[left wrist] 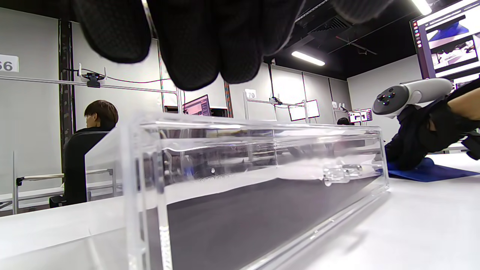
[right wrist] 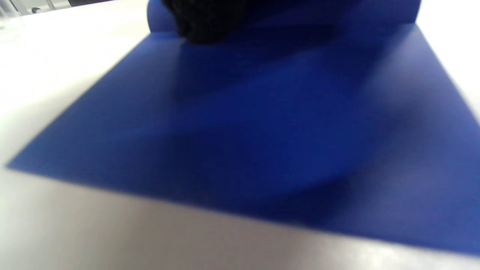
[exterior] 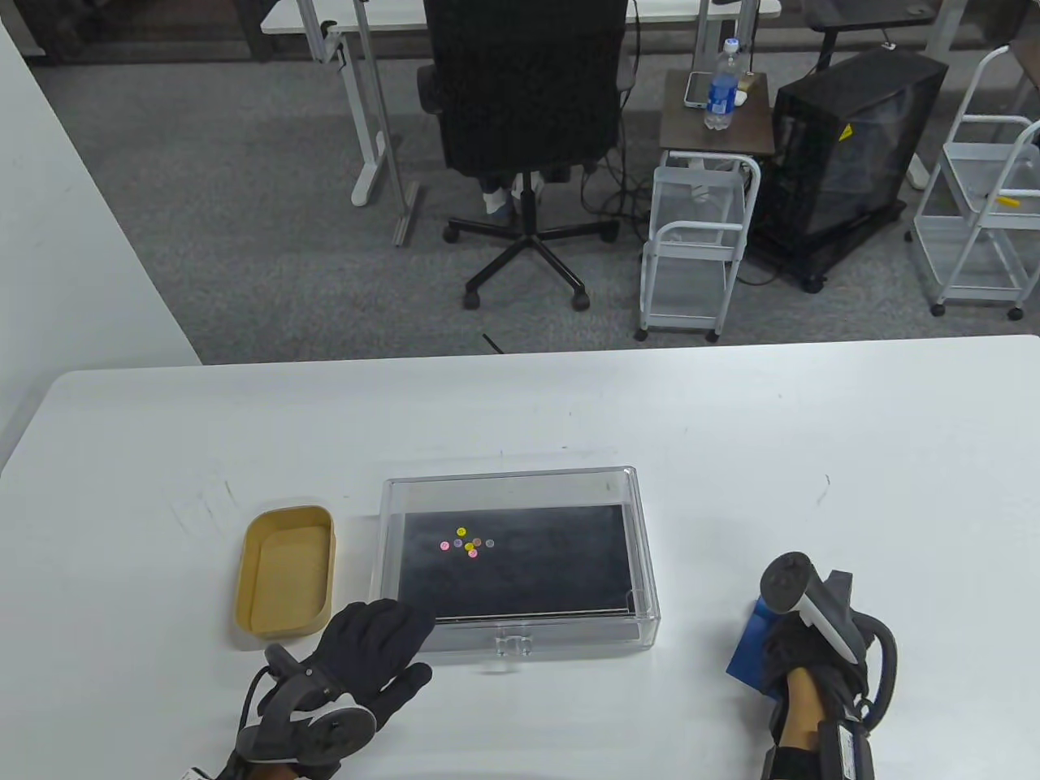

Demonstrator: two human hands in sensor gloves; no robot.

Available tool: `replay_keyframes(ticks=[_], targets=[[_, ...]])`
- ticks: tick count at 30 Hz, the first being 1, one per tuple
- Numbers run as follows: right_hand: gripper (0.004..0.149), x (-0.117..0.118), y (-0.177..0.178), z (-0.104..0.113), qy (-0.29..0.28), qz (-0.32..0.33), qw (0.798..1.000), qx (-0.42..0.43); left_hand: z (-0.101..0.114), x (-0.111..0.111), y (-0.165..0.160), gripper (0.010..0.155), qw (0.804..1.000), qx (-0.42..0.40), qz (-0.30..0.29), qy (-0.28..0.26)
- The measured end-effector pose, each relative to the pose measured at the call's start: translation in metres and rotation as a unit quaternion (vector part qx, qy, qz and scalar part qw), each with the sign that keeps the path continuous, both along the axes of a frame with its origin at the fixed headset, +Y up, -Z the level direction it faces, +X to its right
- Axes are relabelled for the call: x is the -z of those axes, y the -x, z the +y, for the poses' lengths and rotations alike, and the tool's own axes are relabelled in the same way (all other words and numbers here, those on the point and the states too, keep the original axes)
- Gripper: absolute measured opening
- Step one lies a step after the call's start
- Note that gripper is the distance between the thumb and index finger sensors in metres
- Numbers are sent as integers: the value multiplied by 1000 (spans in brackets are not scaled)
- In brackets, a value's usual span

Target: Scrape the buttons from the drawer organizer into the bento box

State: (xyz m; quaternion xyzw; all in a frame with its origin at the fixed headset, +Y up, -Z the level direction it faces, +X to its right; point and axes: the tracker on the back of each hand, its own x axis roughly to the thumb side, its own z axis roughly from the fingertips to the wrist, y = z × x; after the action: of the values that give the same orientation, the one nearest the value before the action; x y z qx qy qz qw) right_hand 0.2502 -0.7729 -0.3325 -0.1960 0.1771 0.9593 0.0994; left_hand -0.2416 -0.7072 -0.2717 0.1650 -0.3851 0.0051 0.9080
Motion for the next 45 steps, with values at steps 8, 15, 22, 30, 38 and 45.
replay_keyframes(ticks=[8, 15, 22, 30, 38, 45], targets=[[60, 0, 9, 21, -27, 31, 999, -20, -1, 0, -1, 62, 1000, 1, -2, 10], [61, -7, 17, 49, -118, 35, 992, -37, -2, 1, -1, 62, 1000, 0, -5, 11], [62, -18, 30, 70, -252, 27, 967, 7, -2, 1, -3, 62, 1000, 1, -9, 12], [60, -21, 53, 75, -344, 12, 938, 36, -2, -1, -4, 62, 1000, 1, -13, 10], [37, -24, 69, 76, -355, -44, 925, 130, -3, -2, -6, 61, 1000, 4, -23, 9], [51, -18, 79, 67, -308, -21, 919, 244, -5, -4, -3, 61, 999, 10, -36, 22]])
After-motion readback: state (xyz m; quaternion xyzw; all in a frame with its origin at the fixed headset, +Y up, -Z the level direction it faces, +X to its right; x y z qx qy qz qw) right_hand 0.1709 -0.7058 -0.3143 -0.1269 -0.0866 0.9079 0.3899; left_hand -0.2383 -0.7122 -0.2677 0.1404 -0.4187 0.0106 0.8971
